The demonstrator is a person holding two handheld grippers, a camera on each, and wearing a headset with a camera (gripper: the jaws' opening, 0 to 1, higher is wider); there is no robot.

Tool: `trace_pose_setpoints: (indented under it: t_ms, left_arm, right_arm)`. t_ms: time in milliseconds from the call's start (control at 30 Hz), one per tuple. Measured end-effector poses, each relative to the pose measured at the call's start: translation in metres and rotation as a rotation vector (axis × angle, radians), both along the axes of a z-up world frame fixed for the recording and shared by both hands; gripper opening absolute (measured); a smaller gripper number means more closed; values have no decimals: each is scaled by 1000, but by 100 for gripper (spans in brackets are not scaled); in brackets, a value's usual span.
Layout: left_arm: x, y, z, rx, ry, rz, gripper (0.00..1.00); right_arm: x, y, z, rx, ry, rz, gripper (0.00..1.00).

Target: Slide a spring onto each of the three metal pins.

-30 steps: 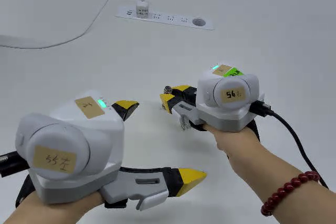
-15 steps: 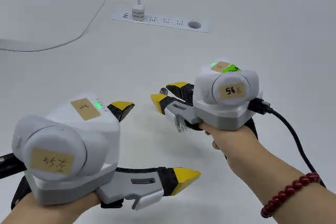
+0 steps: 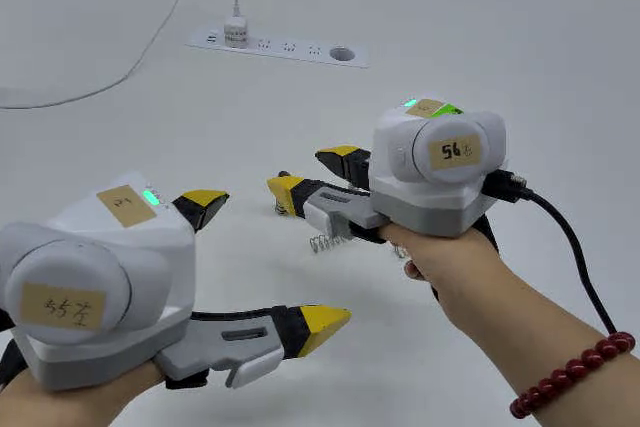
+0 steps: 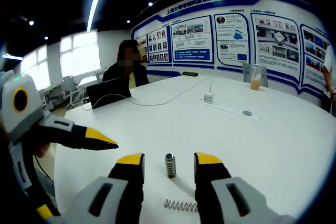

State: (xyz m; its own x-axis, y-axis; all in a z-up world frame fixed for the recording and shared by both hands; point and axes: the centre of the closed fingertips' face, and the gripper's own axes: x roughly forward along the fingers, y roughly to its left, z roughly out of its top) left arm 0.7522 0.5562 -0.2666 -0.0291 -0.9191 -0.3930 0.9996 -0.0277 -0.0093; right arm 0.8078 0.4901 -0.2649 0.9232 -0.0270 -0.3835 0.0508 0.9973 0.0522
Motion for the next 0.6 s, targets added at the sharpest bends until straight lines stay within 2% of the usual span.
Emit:
trace_pose_setpoints:
  t_ms: [267,367,467,600]
  left_arm:
    - [-1,-1,-1,12,-22,-8,86]
    - [-2,-1,-1,11,-20,-10,84]
    - [-3,-1,-1,22,-39,-18,83]
    - [-3,-2,-3,35,-47,-27,78]
  right_arm:
    - [-22,-5,8,14,-6,-27,43]
    - [-30,-8,12,15,-6,-33,44]
    - [-39,-12,15,24,-15,-34,46]
    - [-49,-15,17,23,-13,-29,47]
